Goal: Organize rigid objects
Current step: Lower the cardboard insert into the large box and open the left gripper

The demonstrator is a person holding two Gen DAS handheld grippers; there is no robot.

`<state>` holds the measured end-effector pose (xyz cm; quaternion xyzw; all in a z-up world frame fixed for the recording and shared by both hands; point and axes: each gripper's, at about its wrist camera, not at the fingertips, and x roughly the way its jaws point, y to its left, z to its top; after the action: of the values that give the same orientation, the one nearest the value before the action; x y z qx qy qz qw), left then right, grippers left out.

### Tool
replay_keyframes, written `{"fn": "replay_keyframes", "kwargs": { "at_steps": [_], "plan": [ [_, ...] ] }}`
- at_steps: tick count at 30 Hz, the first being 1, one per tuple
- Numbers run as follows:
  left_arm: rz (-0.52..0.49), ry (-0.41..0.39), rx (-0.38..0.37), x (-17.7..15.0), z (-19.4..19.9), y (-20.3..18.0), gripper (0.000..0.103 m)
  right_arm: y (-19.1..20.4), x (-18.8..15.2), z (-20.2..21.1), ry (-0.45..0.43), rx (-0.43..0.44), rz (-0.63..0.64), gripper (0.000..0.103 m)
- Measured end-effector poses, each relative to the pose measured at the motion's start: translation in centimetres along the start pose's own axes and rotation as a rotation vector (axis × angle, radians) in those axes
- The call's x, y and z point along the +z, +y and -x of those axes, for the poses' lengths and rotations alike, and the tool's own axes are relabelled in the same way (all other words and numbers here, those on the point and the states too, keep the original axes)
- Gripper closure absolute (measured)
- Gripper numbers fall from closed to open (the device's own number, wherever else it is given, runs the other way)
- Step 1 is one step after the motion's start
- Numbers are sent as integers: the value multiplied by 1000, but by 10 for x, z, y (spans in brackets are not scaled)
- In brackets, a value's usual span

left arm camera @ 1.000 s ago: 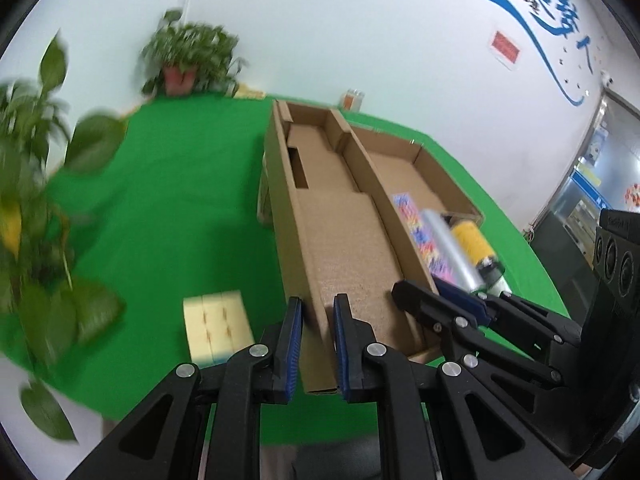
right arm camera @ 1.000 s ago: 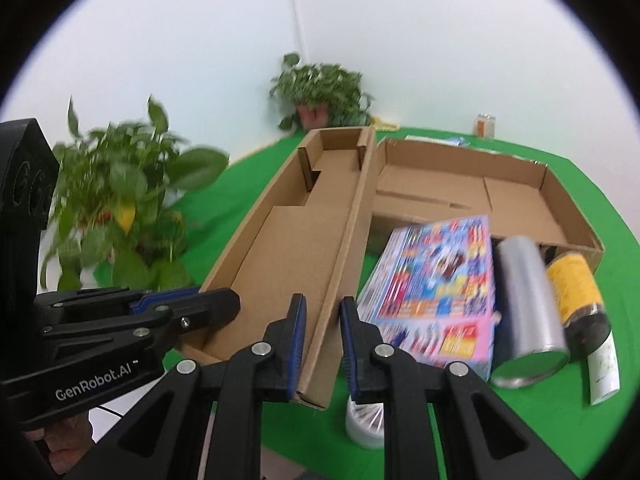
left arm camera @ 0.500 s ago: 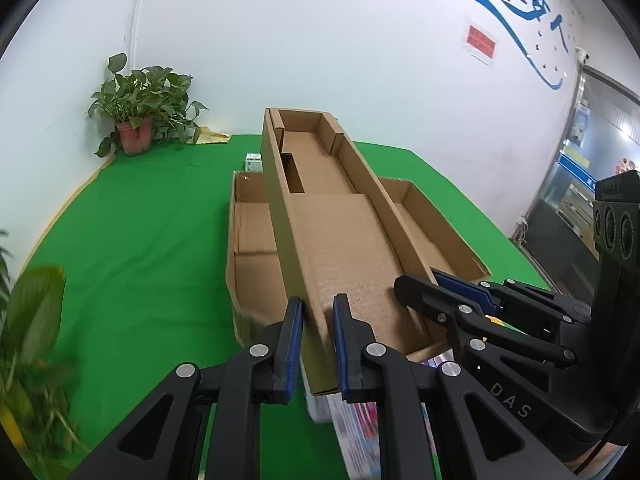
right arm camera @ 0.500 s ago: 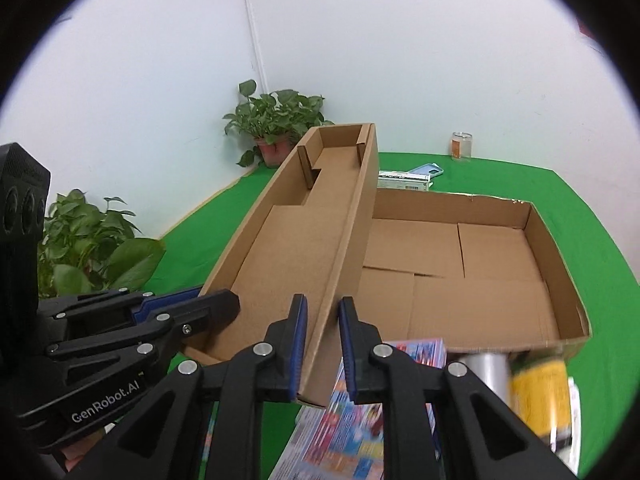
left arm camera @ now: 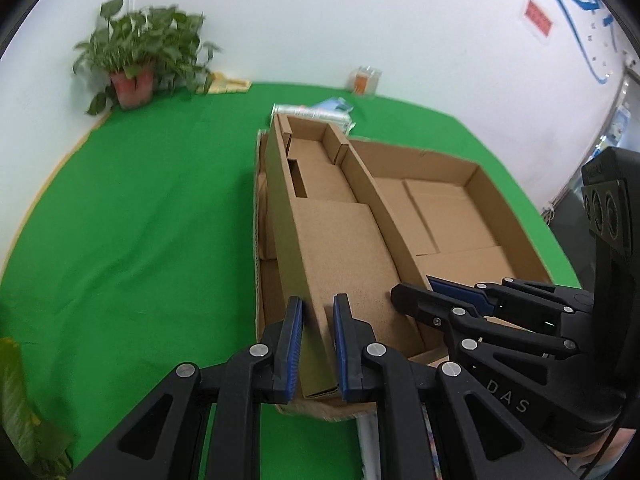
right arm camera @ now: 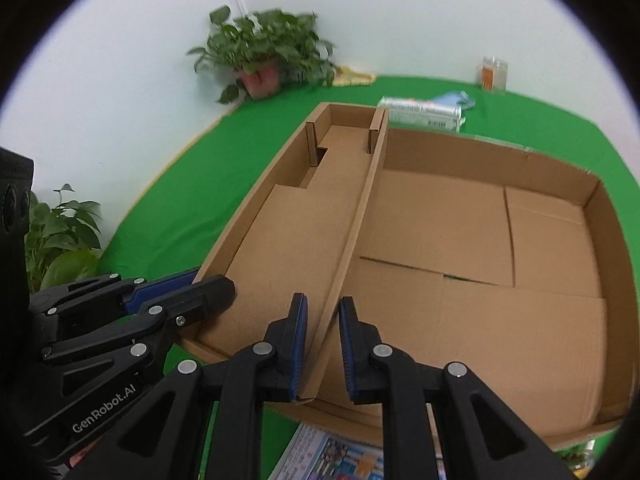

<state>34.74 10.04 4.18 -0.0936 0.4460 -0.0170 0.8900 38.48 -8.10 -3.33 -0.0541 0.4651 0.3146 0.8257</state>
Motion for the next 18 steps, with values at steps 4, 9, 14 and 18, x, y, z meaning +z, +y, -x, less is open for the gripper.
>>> {"fn": "replay_keyframes", "kwargs": {
  "at_steps": [4,9,14,18],
  "plan": [
    [4,56,7,-7,-34,8,91,-9,1,-25,63,4,-30,88],
    [10,74,25,-18,-51,17,92,-11,0,-43,124,11,-55,88],
    [21,78,13,-22,-52,25,93,-12,2,-57,168,15,-69,87],
    [-7,71,16,-28,-44,19,93,-16,3,-61,172,52,-102,84]
  ]
}}
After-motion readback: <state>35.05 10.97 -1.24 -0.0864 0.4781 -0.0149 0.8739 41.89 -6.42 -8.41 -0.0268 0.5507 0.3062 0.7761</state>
